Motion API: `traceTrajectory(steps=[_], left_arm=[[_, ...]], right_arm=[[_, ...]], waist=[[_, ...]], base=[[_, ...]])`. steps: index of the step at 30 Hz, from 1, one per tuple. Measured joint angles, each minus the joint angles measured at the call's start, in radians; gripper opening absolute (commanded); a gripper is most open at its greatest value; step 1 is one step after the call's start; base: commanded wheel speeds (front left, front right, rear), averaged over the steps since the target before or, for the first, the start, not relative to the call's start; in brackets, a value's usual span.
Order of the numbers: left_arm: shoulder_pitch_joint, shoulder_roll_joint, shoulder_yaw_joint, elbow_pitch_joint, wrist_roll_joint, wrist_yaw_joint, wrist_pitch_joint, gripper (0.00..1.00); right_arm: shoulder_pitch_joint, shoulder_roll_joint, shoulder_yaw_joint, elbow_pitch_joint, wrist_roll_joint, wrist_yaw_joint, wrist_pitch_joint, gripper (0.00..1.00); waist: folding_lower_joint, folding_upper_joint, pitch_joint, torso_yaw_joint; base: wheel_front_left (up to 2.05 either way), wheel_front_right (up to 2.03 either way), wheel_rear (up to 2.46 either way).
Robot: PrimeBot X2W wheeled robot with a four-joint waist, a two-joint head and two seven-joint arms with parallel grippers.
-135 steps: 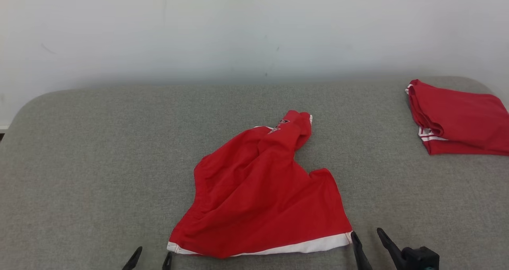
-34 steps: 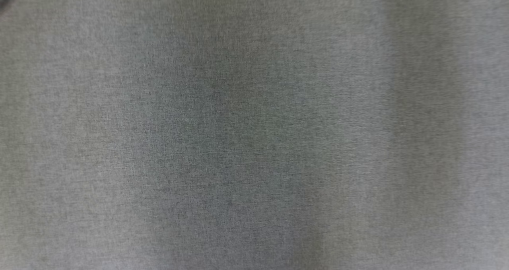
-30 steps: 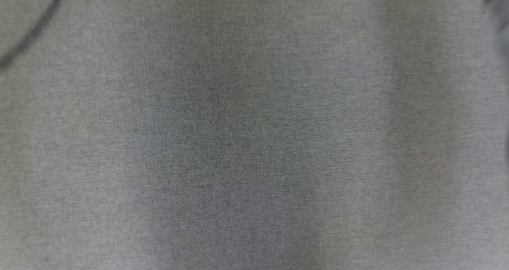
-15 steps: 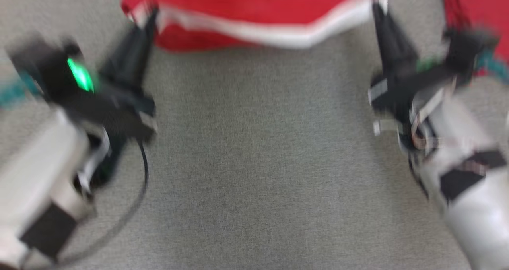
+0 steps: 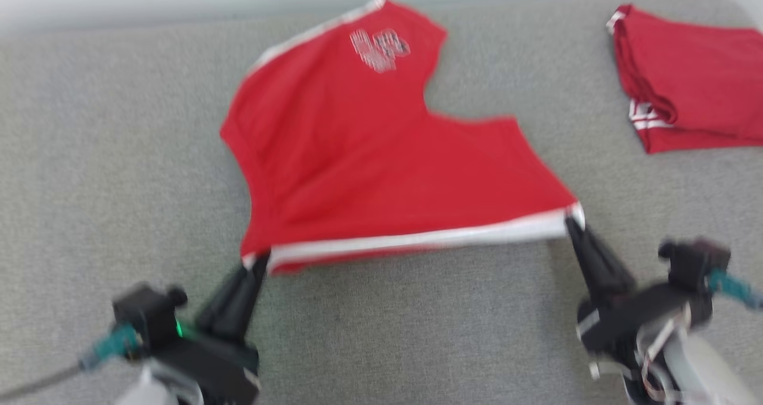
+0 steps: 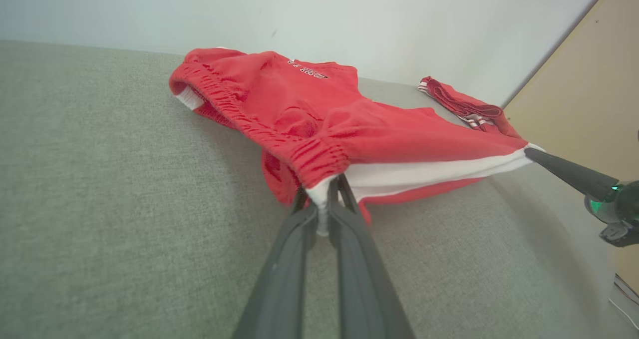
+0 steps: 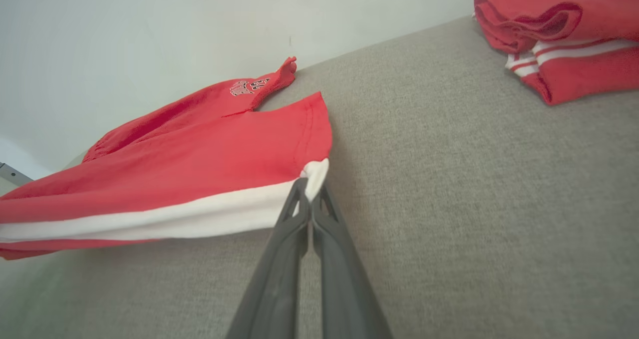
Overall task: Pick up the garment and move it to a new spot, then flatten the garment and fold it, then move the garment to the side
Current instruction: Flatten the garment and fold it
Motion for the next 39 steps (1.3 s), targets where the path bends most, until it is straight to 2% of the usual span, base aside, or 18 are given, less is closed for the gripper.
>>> traceTrajectory(steps=[4, 8, 15, 21, 31, 39], left_arm=[[0.106, -0.020, 0.010, -0.001, 0.036, -0.009, 0.000, 0.00], [0.194, -0.015, 0.013, -0.002, 0.066, -0.016, 0.000, 0.00], [0.282, 0.005, 0.026, -0.011, 0.103, -0.018, 0.000, 0.00], [0.316, 0.005, 0.016, -0.016, 0.105, -0.019, 0.000, 0.00], [0.307, -0.037, -0.003, -0.037, 0.121, -0.022, 0.000, 0.00], [0.223, -0.072, 0.013, -0.017, 0.126, -0.023, 0.000, 0.00]], right_arm=[[0.153, 0.035, -0.060, -0.082, -0.019, 0.000, 0.054, 0.00], [0.281, 0.083, -0.096, -0.170, -0.052, 0.000, 0.112, 0.00], [0.464, 0.182, -0.173, -0.281, -0.084, 0.000, 0.201, 0.00], [0.564, 0.235, -0.239, -0.339, -0.105, 0.000, 0.267, 0.00], [0.499, 0.252, -0.273, -0.345, -0.087, 0.000, 0.296, 0.00], [0.310, 0.171, -0.270, -0.277, -0.105, 0.000, 0.313, 0.00]], waist=[[0.0000, 0.0000, -0.047, 0.000], [0.0000, 0.0000, -0.094, 0.000], [0.0000, -0.0001, -0.164, 0.002], [0.0000, 0.0000, -0.198, 0.012], [0.0002, 0.0002, -0.209, 0.033], [0.0003, 0.0002, -0.206, 0.065]], base=[[0.00, 0.00, 0.00], [0.00, 0.00, 0.00], [0.00, 0.00, 0.00], [0.00, 0.00, 0.00], [0.00, 0.00, 0.00], [0.00, 0.00, 0.00]])
